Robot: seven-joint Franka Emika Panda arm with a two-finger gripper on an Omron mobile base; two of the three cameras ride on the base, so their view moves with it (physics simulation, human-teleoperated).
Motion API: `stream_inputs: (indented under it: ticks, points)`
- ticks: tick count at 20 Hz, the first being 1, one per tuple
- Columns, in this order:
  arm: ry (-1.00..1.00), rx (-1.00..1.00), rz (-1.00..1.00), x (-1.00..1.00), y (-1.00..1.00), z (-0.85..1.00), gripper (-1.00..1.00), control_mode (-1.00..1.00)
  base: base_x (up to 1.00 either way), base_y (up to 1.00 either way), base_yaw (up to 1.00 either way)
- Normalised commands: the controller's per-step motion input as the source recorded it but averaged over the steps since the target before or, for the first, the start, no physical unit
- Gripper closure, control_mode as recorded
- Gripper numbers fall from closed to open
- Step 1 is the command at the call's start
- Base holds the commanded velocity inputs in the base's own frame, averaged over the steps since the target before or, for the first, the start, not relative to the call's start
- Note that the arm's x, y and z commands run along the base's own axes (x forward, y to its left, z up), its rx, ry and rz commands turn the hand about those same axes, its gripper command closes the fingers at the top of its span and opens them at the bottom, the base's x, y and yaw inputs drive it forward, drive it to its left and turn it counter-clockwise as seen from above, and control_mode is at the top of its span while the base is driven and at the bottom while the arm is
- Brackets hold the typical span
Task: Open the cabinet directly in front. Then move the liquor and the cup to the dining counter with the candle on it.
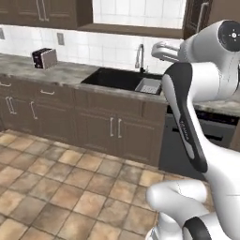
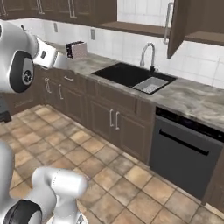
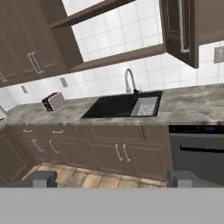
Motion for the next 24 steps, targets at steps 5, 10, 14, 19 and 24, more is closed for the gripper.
stream_inputs:
  ticks: [5,10,14,19,24]
  points:
    - [0.0,0.0,0.0,0.0,0.0,0.0,-1.0,1.0,-0.32,-0.23,-0.61]
    - [0.0,0.0,0.0,0.0,0.0,0.0,-1.0,1.0,-0.2,-0.6,-0.33]
    - [0.0,0.0,0.0,0.0,0.0,0.0,-1.0,1.0,-0.19,-0.91,-0.16]
    - [0.0,0.0,0.0,0.0,0.0,0.0,-1.0,1.0,0.0,-0.98,-0.01]
    - [0.0,0.0,0.0,0.0,0.0,0.0,-1.0,1.0,0.57,-0.37,0.0]
